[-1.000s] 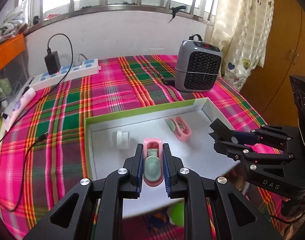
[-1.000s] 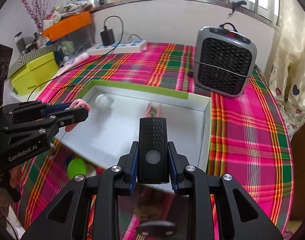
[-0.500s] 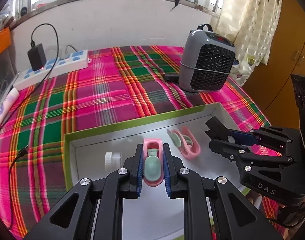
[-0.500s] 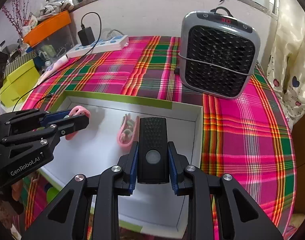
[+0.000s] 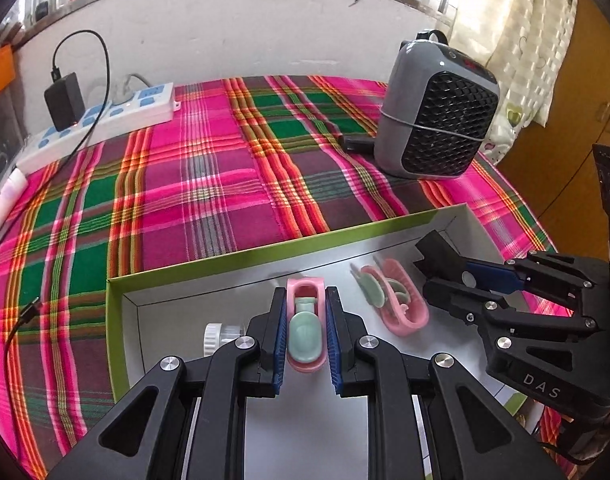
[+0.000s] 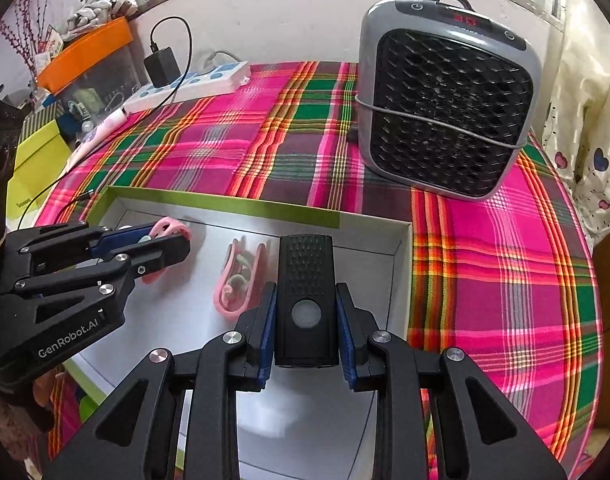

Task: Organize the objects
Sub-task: 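Carry the pink holder and black device in both tools into the green box, then open both tools to release the pink holder and black device in the box, then withdraw both tools from the box toward the remaining items on the cloth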

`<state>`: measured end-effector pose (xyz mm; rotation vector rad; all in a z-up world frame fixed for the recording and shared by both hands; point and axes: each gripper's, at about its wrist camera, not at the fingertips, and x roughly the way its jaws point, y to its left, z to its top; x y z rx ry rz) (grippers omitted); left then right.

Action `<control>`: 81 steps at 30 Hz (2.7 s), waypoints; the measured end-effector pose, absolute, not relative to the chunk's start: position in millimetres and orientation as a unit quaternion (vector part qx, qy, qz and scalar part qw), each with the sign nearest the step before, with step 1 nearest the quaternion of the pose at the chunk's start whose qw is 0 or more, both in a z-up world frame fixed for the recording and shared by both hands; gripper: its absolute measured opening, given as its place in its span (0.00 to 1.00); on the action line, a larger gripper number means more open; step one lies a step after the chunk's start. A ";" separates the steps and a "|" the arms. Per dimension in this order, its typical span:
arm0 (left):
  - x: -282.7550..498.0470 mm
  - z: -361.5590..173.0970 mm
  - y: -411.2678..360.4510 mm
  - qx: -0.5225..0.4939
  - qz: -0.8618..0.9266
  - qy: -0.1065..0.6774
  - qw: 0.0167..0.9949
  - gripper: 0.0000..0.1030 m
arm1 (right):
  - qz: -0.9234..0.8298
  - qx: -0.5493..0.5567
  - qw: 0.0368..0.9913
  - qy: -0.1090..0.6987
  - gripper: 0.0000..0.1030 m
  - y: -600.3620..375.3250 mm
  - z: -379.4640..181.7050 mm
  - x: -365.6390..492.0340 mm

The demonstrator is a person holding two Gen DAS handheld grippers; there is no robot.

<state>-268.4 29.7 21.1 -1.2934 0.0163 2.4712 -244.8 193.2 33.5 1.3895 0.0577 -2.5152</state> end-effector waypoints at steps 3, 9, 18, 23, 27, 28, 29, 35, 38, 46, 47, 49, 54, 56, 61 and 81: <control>-269.4 19.8 31.4 -0.458 0.871 0.008 0.174 0.16 | -0.867 0.480 0.133 0.022 0.27 192.0 32.7 -246.1; -270.6 18.1 32.1 -0.462 0.870 0.010 0.172 0.16 | -0.866 0.481 0.134 0.023 0.27 189.6 31.8 -247.8; -271.5 16.8 33.2 -0.466 0.868 0.014 0.172 0.16 | -0.867 0.482 0.128 0.025 0.27 187.4 30.9 -248.1; -272.0 16.8 32.8 -0.466 0.868 0.014 0.172 0.16 | -0.866 0.483 0.125 0.027 0.27 186.9 31.1 -248.2; -272.4 16.9 32.6 -0.467 0.867 0.014 0.172 0.16 | -0.867 0.483 0.123 0.026 0.27 186.0 31.0 -248.2; -272.5 17.0 32.6 -0.467 0.867 0.015 0.172 0.16 | -0.867 0.483 0.122 0.026 0.27 185.7 31.1 -248.1; -272.7 16.9 32.7 -0.467 0.867 0.016 0.172 0.16 | -0.867 0.483 0.122 0.026 0.27 185.7 31.1 -248.3; -272.9 16.8 32.9 -0.467 0.866 0.016 0.175 0.21 | -0.867 0.482 0.121 0.021 0.27 187.3 31.3 -248.3; -273.1 17.0 32.5 -0.468 0.866 0.015 0.175 0.23 | -0.868 0.481 0.124 0.019 0.29 187.9 31.9 -247.8; -271.8 17.6 31.5 -0.469 0.866 0.010 0.173 0.30 | -0.870 0.478 0.120 0.013 0.38 189.5 34.2 -247.8; -271.0 18.4 31.3 -0.468 0.867 0.010 0.171 0.31 | -0.870 0.478 0.119 0.013 0.38 189.5 34.5 -247.8; -268.5 20.9 31.8 -0.464 0.869 0.011 0.174 0.31 | -0.871 0.477 0.118 0.011 0.38 190.4 35.1 -247.1; -262.5 27.3 29.7 -0.458 0.872 0.008 0.172 0.33 | -0.874 0.472 0.116 0.008 0.38 191.5 38.8 -242.6; -259.4 30.3 28.6 -0.457 0.873 0.007 0.169 0.34 | -0.876 0.469 0.116 0.009 0.38 191.8 41.6 -239.3; -246.8 38.5 25.3 -0.448 0.878 0.006 0.168 0.34 | -0.880 0.461 0.115 0.006 0.38 192.2 48.9 -229.9; -177.9 60.0 6.2 -0.415 0.897 0.001 0.152 0.34 | -0.894 0.433 0.112 -0.005 0.38 191.1 68.7 -169.1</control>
